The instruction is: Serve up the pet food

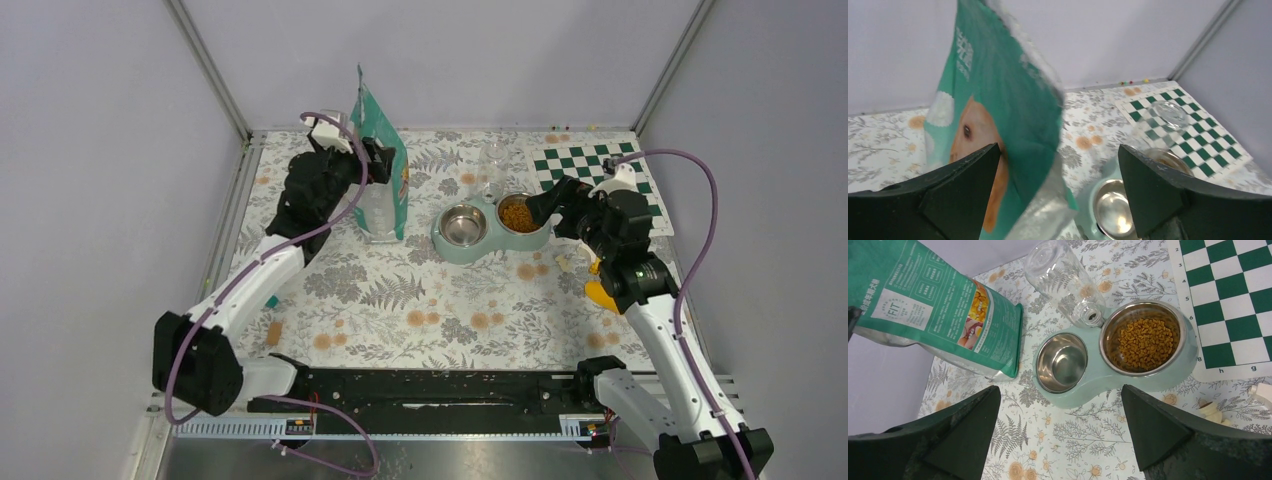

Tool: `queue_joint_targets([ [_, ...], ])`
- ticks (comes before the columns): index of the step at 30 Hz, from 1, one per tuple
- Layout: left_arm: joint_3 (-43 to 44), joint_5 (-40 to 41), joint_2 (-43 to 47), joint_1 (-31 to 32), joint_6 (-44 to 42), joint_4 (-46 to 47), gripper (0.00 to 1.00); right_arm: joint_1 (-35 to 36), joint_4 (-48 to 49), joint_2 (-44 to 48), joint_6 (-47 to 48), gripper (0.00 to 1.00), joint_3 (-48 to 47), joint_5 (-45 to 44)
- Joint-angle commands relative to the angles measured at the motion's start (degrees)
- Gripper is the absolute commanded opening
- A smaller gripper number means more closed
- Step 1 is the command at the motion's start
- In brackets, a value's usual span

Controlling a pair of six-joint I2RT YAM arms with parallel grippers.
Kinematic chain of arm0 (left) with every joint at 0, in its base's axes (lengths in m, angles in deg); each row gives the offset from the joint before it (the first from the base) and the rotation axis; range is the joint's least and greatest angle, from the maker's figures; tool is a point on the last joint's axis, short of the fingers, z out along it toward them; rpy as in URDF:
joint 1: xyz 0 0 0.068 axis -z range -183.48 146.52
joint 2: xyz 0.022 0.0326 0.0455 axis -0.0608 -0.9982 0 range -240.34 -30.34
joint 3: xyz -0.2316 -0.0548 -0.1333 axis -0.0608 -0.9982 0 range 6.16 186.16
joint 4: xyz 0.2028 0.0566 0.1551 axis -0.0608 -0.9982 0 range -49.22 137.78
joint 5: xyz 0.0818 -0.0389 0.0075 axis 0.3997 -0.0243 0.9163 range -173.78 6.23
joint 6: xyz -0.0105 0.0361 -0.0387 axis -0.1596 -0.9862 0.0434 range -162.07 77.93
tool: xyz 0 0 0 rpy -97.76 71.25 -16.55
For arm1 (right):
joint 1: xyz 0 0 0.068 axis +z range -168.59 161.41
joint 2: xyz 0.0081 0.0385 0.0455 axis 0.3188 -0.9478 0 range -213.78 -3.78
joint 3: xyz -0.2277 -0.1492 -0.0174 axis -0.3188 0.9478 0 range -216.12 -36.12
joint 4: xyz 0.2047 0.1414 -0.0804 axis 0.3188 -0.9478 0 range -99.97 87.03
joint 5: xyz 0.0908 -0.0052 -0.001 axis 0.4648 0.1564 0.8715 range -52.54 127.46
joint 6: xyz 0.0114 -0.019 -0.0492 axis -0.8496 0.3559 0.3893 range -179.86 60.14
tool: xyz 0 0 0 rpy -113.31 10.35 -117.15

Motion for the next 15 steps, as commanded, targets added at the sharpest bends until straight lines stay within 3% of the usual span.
queue_joint_targets([
  [1,-0.1,7.8,-3.1,1.0,-4.9,12.8,0.82,0.3,1.2,2.5,-0.2,0.99,0.4,0.5],
  [5,-2.4,11.2,-2.1,1.0,-6.3,13.1,0.51,0.4,0.8,3.9,0.5,0.99,1.3,-1.0],
  [7,-3.0,12.8,-1.0,1.0,-7.8,12.4,0.12,0.3,0.8,4.1,0.8,0.99,1.4,-1.5],
  [8,-2.9,13.7,-0.3,1.0,-8.4,11.8,0.0,0.3,0.8,4.1,0.9,0.99,1.2,-1.5],
  [15,4.9,14.5,5.9,1.0,-11.6,-2.2,0.0,0.6,-0.7,1.8,3.9,0.99,-3.2,0.2],
])
